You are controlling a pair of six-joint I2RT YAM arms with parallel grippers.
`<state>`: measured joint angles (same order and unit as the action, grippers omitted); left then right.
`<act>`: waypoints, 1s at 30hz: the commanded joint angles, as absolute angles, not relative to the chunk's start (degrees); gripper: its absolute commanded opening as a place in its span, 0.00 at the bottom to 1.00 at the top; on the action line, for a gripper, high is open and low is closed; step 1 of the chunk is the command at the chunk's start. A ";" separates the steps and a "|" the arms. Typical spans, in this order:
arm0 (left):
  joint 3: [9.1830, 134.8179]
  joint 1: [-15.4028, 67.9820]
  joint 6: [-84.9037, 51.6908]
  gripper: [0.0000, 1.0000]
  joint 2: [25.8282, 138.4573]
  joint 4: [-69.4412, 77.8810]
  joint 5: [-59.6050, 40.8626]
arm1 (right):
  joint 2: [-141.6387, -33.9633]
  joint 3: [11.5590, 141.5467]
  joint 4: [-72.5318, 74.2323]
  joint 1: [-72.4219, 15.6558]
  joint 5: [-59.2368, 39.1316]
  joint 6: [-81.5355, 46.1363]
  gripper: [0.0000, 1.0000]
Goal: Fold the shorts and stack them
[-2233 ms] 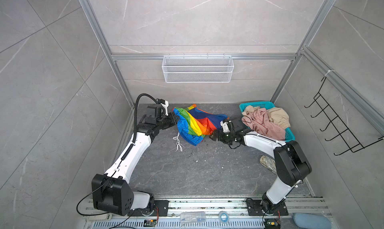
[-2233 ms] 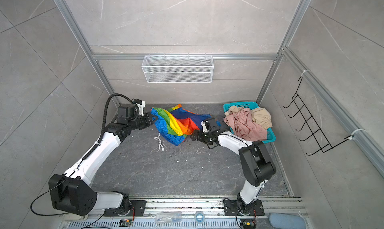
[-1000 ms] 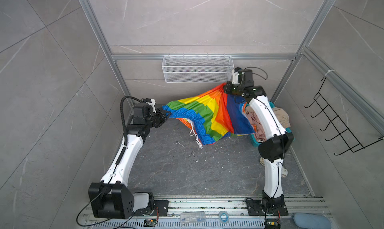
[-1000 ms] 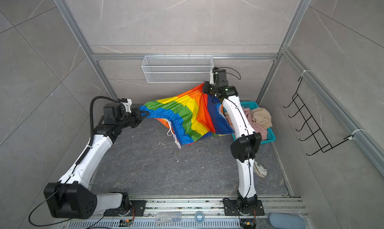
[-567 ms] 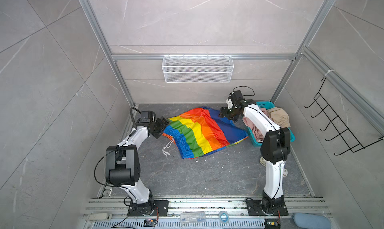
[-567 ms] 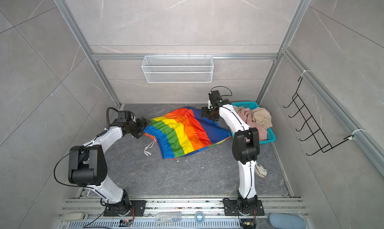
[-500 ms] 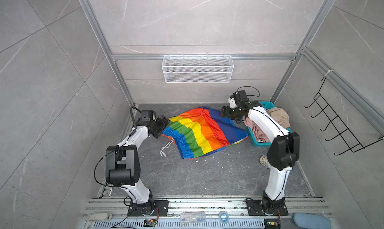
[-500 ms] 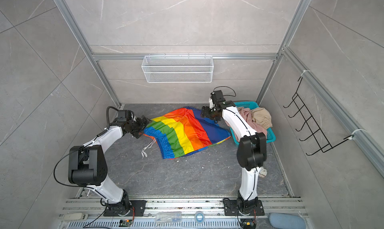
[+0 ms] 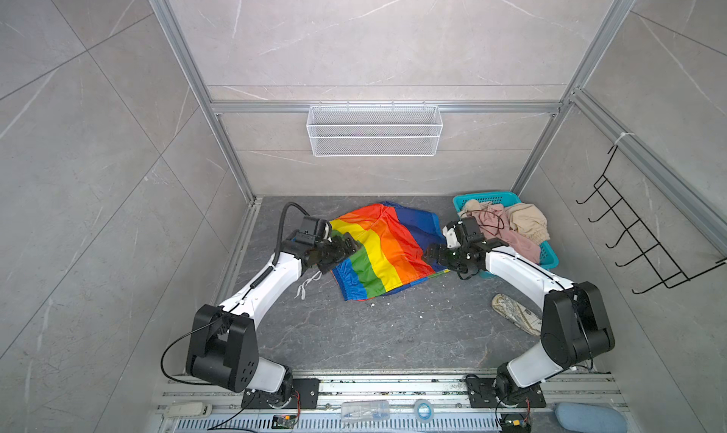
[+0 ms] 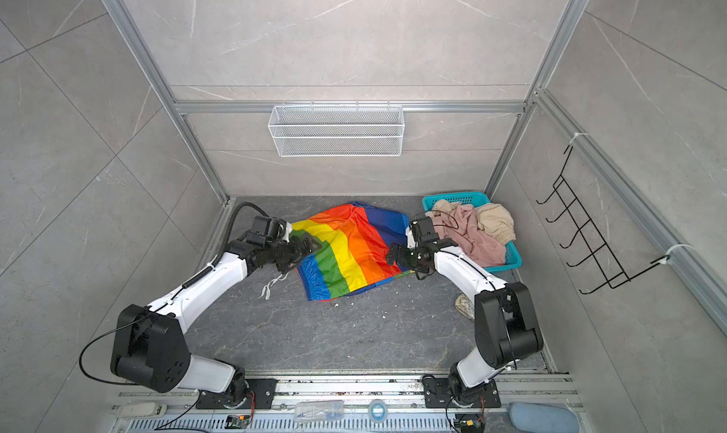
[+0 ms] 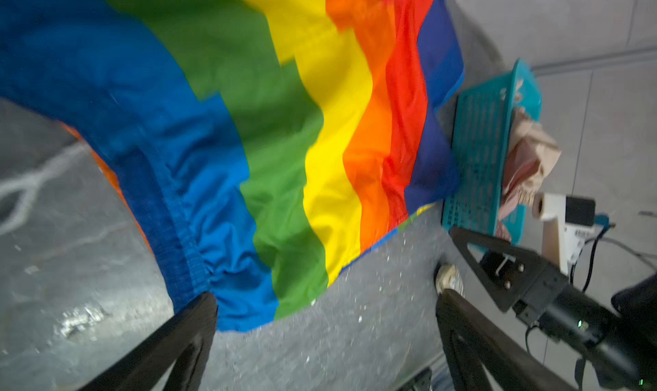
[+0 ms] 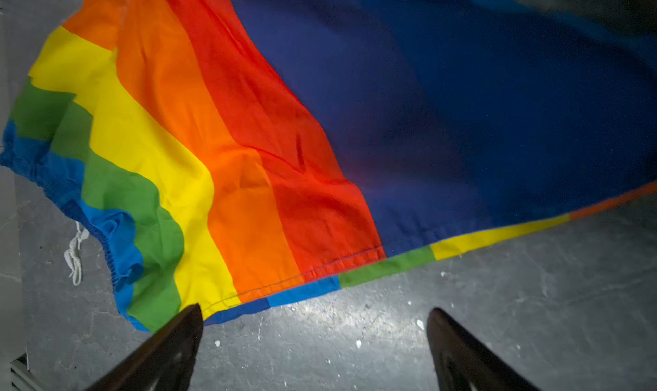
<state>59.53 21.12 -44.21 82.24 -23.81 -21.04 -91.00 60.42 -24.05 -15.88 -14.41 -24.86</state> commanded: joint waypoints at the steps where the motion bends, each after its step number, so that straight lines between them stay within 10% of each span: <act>1: 55.54 22.35 -45.42 0.97 80.01 -26.15 -21.17 | -90.28 57.66 -18.96 -15.99 -15.88 -26.46 0.99; 30: 25.74 25.31 -88.21 0.79 80.54 16.00 -19.06 | -88.25 50.45 -13.56 -14.70 -15.19 -27.95 0.99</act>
<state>26.65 25.12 -85.36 79.68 13.23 -20.80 -89.86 51.18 -14.46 -15.14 -15.66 -27.49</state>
